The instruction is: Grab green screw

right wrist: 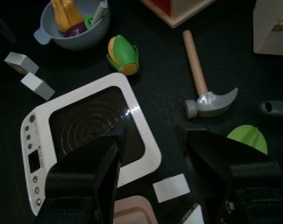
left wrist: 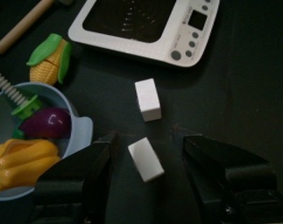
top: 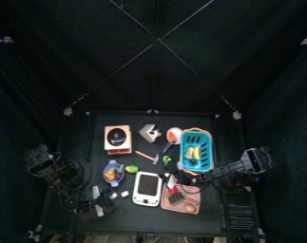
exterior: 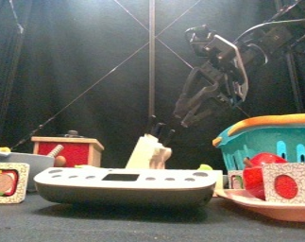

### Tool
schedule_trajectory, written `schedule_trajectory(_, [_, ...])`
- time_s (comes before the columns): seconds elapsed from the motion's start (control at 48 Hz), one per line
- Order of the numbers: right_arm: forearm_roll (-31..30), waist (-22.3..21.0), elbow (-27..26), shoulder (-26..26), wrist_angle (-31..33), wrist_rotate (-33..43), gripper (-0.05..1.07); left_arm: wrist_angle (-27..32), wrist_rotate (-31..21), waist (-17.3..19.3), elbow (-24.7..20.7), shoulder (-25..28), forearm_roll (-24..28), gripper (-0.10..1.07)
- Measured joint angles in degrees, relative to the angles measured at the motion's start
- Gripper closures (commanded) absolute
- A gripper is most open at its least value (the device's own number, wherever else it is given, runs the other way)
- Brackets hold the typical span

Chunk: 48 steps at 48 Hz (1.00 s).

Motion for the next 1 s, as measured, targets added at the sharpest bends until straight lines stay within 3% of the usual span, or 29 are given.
schedule_trajectory(0.208, [0.0,0.0,0.0,0.0,0.0,0.0,0.19,-1.6,6.1,4.4,-2.2,-3.3,0.4,0.11])
schedule_trajectory(0.375, [0.0,0.0,0.0,0.0,0.0,0.0,0.19,-8.9,17.1,12.0,-4.2,-8.3,-0.9,0.11])
schedule_trajectory(0.542, [0.0,0.0,0.0,0.1,0.0,0.0,0.19,-18.6,27.5,19.9,-5.8,-13.5,-5.8,0.11])
schedule_trajectory(0.625, [0.0,0.0,0.0,0.1,0.1,0.0,0.19,-20.8,32.5,22.9,-6.2,-16.3,-8.3,0.11])
schedule_trajectory(0.812, [0.0,0.0,0.0,0.1,0.0,0.0,0.19,-17.5,40.8,27.2,-6.5,-23.7,-10.9,0.11])
schedule_trajectory(1.0, [0.0,0.0,0.0,0.3,0.0,0.0,0.19,-5.4,48.6,28.7,-8.3,-29.3,-11.2,0.11])
